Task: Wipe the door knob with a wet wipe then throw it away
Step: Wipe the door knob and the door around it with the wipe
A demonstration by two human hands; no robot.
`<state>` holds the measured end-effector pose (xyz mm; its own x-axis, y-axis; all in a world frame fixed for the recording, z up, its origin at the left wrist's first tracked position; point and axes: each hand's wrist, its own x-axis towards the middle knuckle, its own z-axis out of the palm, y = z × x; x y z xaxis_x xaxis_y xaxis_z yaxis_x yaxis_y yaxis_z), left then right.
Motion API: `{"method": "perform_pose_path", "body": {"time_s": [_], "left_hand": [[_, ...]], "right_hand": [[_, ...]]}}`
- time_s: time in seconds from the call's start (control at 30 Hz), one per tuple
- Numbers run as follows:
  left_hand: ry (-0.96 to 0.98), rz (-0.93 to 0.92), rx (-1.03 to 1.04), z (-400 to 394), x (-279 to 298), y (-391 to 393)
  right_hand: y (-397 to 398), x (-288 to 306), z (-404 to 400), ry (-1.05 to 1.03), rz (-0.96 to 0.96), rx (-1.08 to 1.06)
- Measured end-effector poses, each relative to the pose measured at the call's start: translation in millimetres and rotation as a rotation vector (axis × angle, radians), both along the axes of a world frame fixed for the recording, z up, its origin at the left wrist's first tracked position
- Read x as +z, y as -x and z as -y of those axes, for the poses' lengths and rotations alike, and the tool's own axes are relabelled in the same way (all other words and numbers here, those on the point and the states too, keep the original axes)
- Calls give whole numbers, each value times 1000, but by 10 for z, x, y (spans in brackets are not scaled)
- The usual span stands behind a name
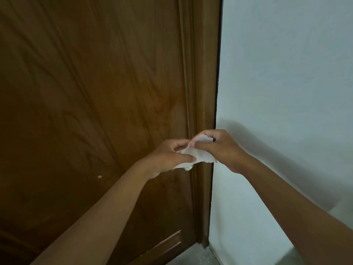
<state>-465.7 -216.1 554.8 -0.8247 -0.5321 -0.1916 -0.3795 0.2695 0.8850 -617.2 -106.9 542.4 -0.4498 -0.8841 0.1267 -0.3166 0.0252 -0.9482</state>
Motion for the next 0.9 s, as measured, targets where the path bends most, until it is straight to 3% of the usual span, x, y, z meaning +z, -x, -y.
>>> {"method": "perform_pose_path", "body": {"time_s": [0.1,0.27,0.53,0.67,0.73,0.83,0.9], "left_hand": [[29,-19,55,93,-85,19],[32,-64,203,342,-268,64],[59,96,436,581,-856,291],[157,86,484,569,-976,362],[214,94,486,583,-971,369],[287,124,479,587,-937,397],[305,133,471,600,-950,414]], "right_hand": [[35,15,48,-34,-5,-33],[130,-224,311,-127,-298,-261],[23,-694,598,-256,-592,-401],[-40,-827,626,-253,-622,-422],[-100,-874,589,-165,-624,-503],[-178,-1009,560,195,-705,-635],[-229,-1135,593,316,-726,-552]]}}
